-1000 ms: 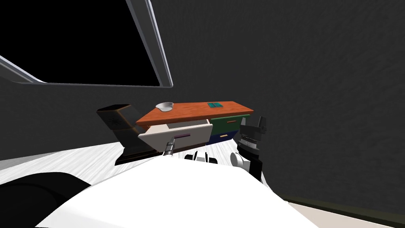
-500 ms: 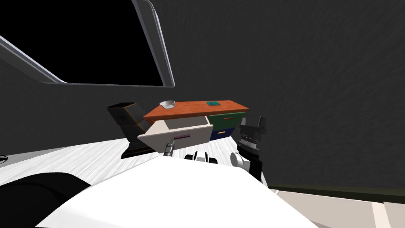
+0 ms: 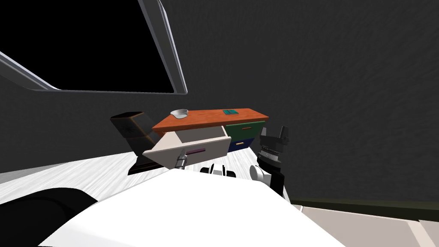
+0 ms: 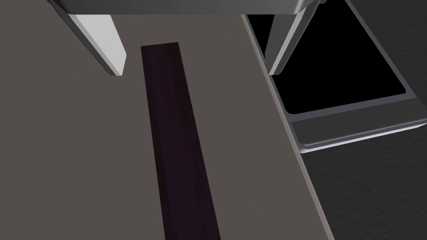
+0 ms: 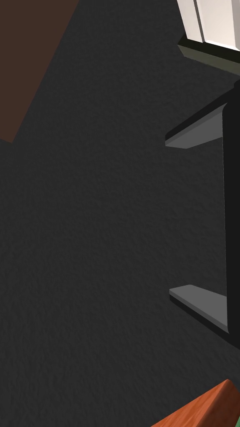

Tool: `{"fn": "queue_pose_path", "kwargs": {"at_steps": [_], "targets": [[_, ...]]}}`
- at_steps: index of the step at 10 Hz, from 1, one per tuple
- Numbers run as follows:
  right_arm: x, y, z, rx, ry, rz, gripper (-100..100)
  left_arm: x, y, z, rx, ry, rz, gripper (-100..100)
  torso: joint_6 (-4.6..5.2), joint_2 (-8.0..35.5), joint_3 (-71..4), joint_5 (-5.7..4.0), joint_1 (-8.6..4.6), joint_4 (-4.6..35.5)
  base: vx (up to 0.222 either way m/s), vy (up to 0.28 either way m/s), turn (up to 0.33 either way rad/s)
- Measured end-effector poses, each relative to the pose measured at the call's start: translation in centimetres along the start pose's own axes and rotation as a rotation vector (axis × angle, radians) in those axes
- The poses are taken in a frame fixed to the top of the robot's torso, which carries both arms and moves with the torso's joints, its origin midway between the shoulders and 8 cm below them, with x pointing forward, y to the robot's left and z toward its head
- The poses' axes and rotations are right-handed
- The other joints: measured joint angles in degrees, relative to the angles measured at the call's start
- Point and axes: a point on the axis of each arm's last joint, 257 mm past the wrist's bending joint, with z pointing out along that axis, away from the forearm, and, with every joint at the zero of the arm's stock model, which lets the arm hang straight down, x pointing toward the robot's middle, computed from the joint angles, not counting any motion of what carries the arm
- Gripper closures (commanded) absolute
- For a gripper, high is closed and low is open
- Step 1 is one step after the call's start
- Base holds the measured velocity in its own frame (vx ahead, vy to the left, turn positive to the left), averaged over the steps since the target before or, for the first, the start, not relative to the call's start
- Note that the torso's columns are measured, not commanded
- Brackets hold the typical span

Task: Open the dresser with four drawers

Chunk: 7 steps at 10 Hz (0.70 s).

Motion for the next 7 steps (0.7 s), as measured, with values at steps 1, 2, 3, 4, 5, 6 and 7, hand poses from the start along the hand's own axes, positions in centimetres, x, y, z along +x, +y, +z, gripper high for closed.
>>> {"fn": "queue_pose_path", "kwargs": {"at_steps": [1, 2, 3, 4, 5, 6, 7], "targets": [[0.0, 0.0, 0.0, 0.0, 0.0, 0.0, 0, -0.3, -0.5, -0.2, 0.0, -0.004, 0.0, -100, 0.0, 0.0, 0.0, 0.0, -0.01, 0.0, 0.021, 0.004, -0.037], [0.0, 0.0, 0.0, 0.0, 0.0, 0.0, 0, -0.4, -1.1, -0.4, -0.001, -0.008, -0.001, -100, 0.0, 0.0, 0.0, 0.0, -0.02, 0.0, 0.021, 0.004, -0.041], [0.0, 0.0, 0.0, 0.0, 0.0, 0.0, 0, -0.7, -1.7, -0.7, -0.001, -0.011, 0.0, -100, 0.0, 0.0, 0.0, 0.0, 0.0, 0.0, 0.02, 0.0, -0.046], [0.0, 0.0, 0.0, 0.0, 0.0, 0.0, 0, -1.0, -1.9, -1.1, -0.011, -0.012, 0.0, -100, -0.04, 0.1, 0.0, -0.12, -0.06, 0.1, 0.022, 0.005, -0.034], [0.0, 0.0, 0.0, 0.0, 0.0, 0.0, 0, -1.1, -2.1, -1.6, -0.022, -0.014, -0.001, -100, -0.06, 0.2, 0.0, -0.24, -0.16, 0.2, 0.016, 0.006, -0.007], [0.0, 0.0, 0.0, 0.0, 0.0, 0.0, 0, -1.1, -2.3, -1.8, -0.026, -0.014, -0.001, -100, -0.07, 0.3, 0.0, -0.32, -0.23, 0.3, 0.01, 0.005, -0.001], [0.0, 0.0, 0.0, 0.0, 0.0, 0.0, 0, -1.1, -2.2, -1.9, -0.03, -0.013, -0.001, 0, -0.04, 0.3, 0.1, -0.22, -0.23, 0.2, 0.005, 0.002, -0.001]]}}
